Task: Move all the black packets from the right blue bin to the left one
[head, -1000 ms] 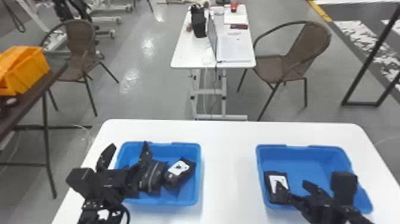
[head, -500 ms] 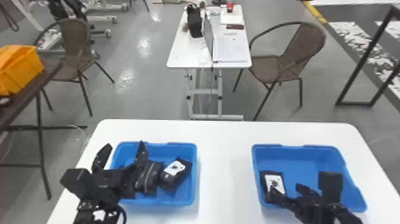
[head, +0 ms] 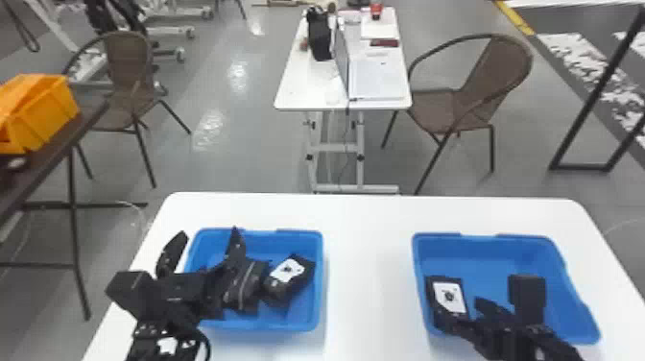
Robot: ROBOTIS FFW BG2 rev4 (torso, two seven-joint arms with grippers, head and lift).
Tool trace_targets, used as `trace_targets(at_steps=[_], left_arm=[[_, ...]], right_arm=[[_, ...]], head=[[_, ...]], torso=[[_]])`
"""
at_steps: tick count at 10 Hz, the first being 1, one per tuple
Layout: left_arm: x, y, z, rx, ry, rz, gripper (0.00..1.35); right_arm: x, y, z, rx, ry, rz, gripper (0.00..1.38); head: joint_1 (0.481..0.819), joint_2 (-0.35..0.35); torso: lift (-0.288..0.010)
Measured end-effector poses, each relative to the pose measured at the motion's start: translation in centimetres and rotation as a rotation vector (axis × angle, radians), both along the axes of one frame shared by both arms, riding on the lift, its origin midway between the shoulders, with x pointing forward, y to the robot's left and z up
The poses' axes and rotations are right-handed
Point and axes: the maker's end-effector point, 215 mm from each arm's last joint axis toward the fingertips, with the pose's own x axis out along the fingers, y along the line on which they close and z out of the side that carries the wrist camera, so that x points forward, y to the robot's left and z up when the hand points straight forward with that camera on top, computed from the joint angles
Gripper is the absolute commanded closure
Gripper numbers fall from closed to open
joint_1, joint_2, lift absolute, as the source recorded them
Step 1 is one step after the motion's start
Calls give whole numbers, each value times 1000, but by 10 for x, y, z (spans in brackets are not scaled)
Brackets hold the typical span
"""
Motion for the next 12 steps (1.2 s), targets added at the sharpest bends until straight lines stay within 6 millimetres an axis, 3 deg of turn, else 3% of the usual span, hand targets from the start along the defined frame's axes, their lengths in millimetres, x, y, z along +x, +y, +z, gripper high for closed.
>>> trace_targets(at_steps=[2,6,8,9,12], left_arm=[[1,-3,1,-2,-3,-6,102],[1,-4,1,-10,-2,-6,102],[1,-4,1,-11,-3,-7,102],[1,-4,1,-12,-4,-7,102],[1,-4,2,-12,-6,-6,102]], right_arm=[[5,7,1,4,-1,5,256],[2,9,-11,6,50,6,903],[-1,8,-13,9,67,-4,907],[-2,6,-12,6,68,-20,1328],[-6,-2,-6,7,52,-85,1283]], head=[[695,85],[695,86],[695,85],[695,84],[695,74]], torso=[[0],[0],[0],[0],[0]])
